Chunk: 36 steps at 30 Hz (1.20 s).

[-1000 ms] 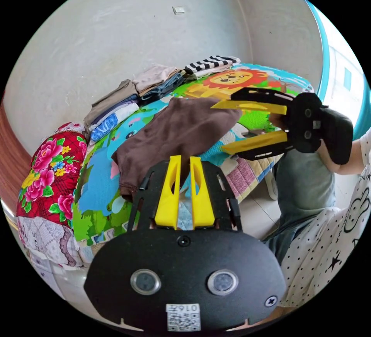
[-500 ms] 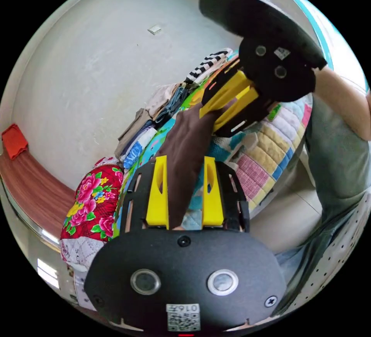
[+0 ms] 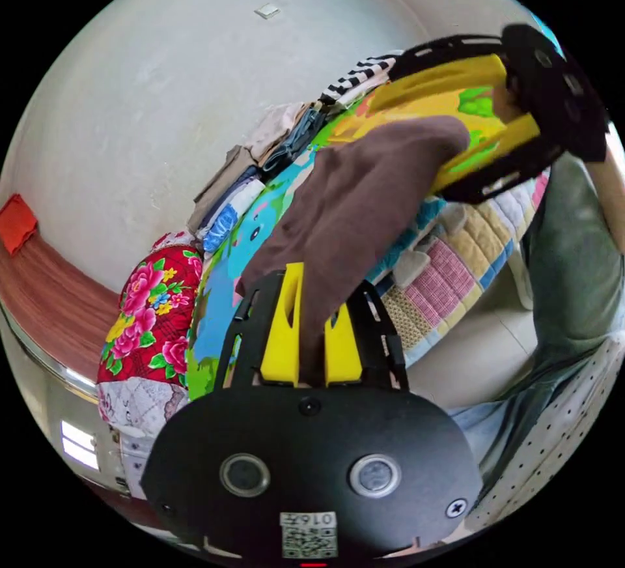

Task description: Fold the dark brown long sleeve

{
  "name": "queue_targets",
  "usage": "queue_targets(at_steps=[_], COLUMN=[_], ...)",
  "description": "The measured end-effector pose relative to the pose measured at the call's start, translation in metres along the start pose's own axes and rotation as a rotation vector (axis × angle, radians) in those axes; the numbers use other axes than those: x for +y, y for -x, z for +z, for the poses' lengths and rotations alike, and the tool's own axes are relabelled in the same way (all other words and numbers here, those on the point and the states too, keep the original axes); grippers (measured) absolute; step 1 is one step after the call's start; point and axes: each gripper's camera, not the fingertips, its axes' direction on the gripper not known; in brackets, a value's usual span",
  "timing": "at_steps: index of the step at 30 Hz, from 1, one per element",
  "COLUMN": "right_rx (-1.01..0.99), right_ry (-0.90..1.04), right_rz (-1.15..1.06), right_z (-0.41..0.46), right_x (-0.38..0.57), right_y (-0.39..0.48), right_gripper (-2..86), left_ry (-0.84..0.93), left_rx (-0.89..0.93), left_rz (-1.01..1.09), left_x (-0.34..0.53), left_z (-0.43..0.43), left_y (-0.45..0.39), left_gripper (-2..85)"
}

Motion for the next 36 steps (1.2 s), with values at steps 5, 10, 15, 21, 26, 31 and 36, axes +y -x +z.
queue_targets(at_steps=[5,10,15,21,26,31,36], right_rx=[-0.003,0.201,0.06,-0.005,-0.046,-0.101,-0.243], right_ry=[0.014,0.141,0.149,0.171,0.184,0.203,0.216], right_rz=[-0.029,-0.043,0.034,-0.019,-0.048,-0.074,-0.037], right_z=[0.007,0.029,0.031,0.036,0.035,0.019,-0.013], right_x=[-0.014,-0.012,0.002,0.008,0.013,0.019,0.035], right_y=[0.01,0.004,-0.044,-0.067,-0.092,-0.129,-0.19], right_gripper=[17.0,16.9,12.9,10.8,10.2,10.1,10.0], left_ry=[-0.002,-0.008,0.029,0.085,0.076,0.024,-0.14], left_rx=[0.17,0.182,0.064,-0.095,-0.183,-0.007,0.131], left_rz=[-0.101,-0.107,-0.007,0.105,0.199,0.312,0.467], left_x=[-0.017,-0.027,-0.031,-0.03,-0.037,-0.064,-0.104], left_z=[-0.008,-0.007,0.005,0.02,0.02,-0.01,-0.067], left_y=[0.031,0.031,0.0,-0.048,-0.064,-0.057,-0.047], left_gripper=[3.8,4.5,9.0,12.4,10.5,8.2,8.3])
